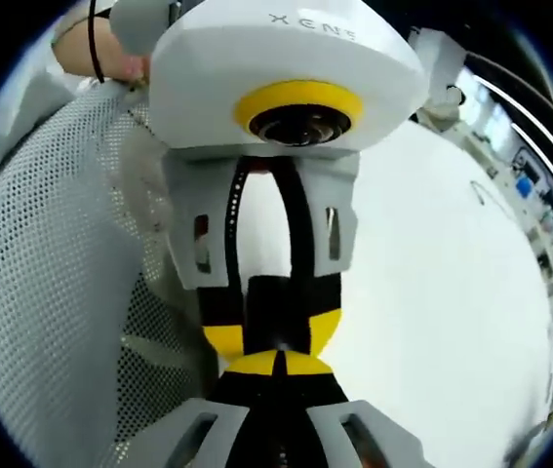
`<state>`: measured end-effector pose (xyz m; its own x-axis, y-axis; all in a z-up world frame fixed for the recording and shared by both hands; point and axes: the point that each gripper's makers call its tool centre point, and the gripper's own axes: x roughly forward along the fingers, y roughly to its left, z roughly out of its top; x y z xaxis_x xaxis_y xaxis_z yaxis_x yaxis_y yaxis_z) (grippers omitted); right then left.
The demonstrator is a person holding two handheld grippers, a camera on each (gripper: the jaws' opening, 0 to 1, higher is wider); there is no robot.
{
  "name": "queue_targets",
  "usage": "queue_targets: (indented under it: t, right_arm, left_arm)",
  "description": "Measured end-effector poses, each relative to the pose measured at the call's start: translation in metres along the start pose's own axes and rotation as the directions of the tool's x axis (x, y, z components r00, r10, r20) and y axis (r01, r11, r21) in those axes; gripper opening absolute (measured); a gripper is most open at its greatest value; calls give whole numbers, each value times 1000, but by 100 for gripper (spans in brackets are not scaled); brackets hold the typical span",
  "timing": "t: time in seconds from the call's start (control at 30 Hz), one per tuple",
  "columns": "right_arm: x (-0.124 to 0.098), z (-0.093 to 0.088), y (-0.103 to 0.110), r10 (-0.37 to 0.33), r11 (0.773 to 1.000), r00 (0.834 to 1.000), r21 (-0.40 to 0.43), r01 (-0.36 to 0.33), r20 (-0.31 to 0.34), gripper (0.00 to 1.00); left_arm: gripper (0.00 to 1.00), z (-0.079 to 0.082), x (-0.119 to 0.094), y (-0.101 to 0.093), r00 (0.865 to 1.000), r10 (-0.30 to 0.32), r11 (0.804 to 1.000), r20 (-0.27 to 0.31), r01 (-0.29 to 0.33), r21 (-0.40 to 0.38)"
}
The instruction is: Press the specified remote control buttons in sequence, fully releasing each button before pressing the next.
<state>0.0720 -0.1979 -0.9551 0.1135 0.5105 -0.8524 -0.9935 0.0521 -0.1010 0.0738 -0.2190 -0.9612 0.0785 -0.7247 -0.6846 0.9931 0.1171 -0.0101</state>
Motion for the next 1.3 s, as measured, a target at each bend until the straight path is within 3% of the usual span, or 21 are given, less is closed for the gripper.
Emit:
queue_targets:
  t: [0.2,0.4,0.47,0.57,0.77,0.9,1.3]
  right_arm:
    - [-1,0,0,-10,1000,1000,-29,10,11,0]
    - [-3,0,3,-10,998,996,58,5,86,0]
    - [-3,3,7,7,995,993,98,-19,121,6]
    - [-7,-5,2,4,995,995,97,-13,98,11]
    - [-11,-18,-1,39,988,993,142,-55,111,22]
    - [-6,-33,1,56,989,997,133,-64,61,24]
    - [-4,-27,1,78,989,994,121,-87,78,22]
  left_arm:
    - [26,0,1,0,1000,-1,1000,5,1,0]
    - [26,0,1,0,1000,12,1000,10,-12,-6]
    - [26,0,1,0,1000,15,1000,12,-15,-7]
    - [25,0,1,0,1000,14,1000,13,-14,-9]
    - [25,0,1,0,1000,19,1000,19,-19,-15]
    - [25,0,1,0,1000,17,1000,21,-17,-15]
    - [25,0,1,0,1000,17,1000,20,-16,-14]
